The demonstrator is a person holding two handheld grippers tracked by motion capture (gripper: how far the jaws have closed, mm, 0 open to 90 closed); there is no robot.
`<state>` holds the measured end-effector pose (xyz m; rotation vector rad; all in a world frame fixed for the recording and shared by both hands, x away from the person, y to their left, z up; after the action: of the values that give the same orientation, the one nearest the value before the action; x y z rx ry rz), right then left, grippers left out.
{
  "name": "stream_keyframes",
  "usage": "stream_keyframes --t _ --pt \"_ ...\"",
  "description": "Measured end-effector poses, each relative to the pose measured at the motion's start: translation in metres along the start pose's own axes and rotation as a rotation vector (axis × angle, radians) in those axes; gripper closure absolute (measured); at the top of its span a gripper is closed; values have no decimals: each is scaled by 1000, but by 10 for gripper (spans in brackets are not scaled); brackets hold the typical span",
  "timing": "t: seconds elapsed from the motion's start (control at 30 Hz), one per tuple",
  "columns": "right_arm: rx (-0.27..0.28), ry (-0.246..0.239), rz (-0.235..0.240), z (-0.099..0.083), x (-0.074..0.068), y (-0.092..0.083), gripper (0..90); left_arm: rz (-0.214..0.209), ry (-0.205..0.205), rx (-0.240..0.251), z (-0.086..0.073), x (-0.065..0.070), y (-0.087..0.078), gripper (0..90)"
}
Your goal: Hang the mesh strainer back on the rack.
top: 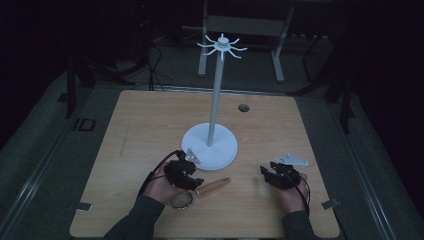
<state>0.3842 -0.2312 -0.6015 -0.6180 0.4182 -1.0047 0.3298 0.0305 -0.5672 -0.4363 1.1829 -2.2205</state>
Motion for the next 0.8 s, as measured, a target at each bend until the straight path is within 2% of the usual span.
stream_keyframes --t 0.4,0.8 --pt "-5 -1 -1 -1 1 0 515 -11 42 -80 5 4 4 510" --pt "-13 -2 -3 -4 1 1 509 -42 103 -208 4 13 11 536"
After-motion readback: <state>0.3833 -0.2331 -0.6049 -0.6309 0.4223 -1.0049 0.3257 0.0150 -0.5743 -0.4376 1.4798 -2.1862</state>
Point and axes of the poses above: each handheld gripper's, and its own axes: y roughly forward along the jaws, z roughly out of its top, x roughly to its right, the point moved 10 cm from there along y, roughly forward along the jaws, and after that the axes turned 3 degrees about z, right-handed, at the moved point
